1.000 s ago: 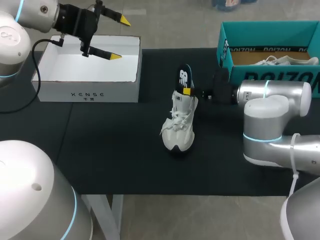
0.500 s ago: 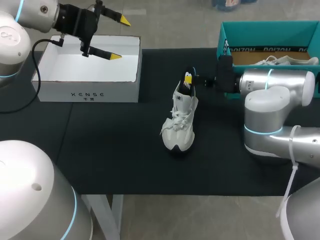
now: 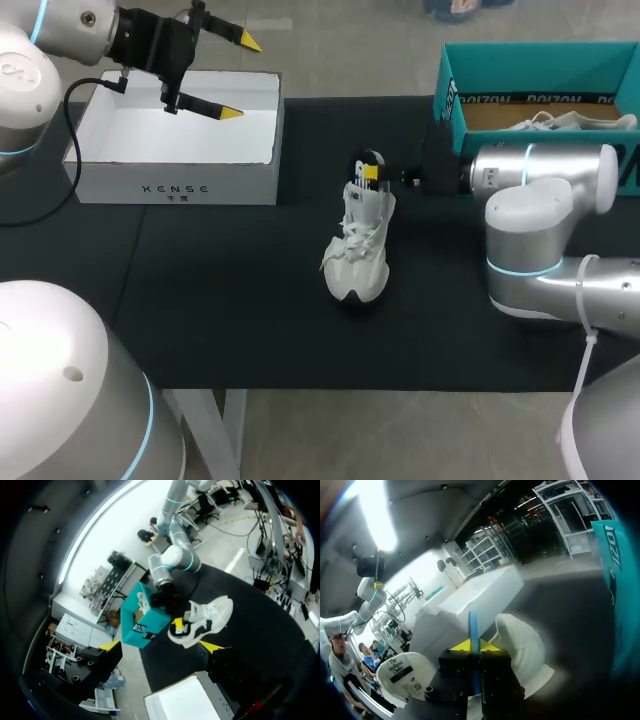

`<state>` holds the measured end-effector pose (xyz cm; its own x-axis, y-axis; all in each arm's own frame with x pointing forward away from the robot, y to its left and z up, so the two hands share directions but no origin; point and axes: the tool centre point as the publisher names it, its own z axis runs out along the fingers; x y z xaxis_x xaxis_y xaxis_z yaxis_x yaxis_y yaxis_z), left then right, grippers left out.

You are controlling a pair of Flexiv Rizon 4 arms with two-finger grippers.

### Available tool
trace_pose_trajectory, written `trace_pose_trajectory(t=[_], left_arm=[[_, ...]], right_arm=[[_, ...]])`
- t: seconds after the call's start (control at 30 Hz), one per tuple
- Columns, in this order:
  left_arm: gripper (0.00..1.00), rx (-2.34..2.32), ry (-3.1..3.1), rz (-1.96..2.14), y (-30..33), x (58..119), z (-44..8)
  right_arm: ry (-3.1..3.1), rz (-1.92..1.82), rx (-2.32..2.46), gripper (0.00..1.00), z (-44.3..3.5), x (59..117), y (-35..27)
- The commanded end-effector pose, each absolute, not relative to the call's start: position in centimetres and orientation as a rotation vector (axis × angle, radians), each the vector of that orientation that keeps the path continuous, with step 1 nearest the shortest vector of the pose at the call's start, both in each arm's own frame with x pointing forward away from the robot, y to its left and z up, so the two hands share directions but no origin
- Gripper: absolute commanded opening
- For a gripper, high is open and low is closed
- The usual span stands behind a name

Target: Take the shoe out of the shoebox, open the shoe tongue, remove and reinsert the insole, then place the shoe into the shoebox

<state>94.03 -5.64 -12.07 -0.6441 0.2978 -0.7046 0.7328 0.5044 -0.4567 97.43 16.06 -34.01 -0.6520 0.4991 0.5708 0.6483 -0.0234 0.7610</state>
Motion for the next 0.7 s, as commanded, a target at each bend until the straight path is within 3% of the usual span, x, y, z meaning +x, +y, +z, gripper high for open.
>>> trace_pose_trajectory(t=[0.03, 0.2, 0.27, 0.6, 0.63, 0.7], left_arm=[[1.00, 0.841, 2.198, -1.032, -5.7, 94.0, -12.1], [1.00, 0.841, 2.198, -1.032, -5.7, 94.0, -12.1], [1.00, 0.841, 2.198, -1.032, -5.7, 94.0, -12.1], [1.00, 0.841, 2.198, -1.032, -5.7, 94.0, -12.1], [1.00, 0.841, 2.198, -1.032, -5.7, 94.0, -12.1], [1.00, 0.841, 2.198, -1.032, -5.7, 94.0, -12.1]], right_arm=[[-2.096, -1.738, -1.254, 0.00, -34.8, 96.3, 16.6], [-2.101, -1.681, -1.263, 0.00, -35.5, 95.3, 16.9], [-2.102, -1.685, -1.278, 0.41, -35.4, 95.6, 16.6], [-2.160, -1.727, -1.271, 0.35, -33.3, 98.0, 15.6], [-2.165, -1.723, -1.273, 0.33, -33.4, 98.1, 15.5], [-2.168, -1.720, -1.277, 0.19, -33.4, 98.1, 15.5]])
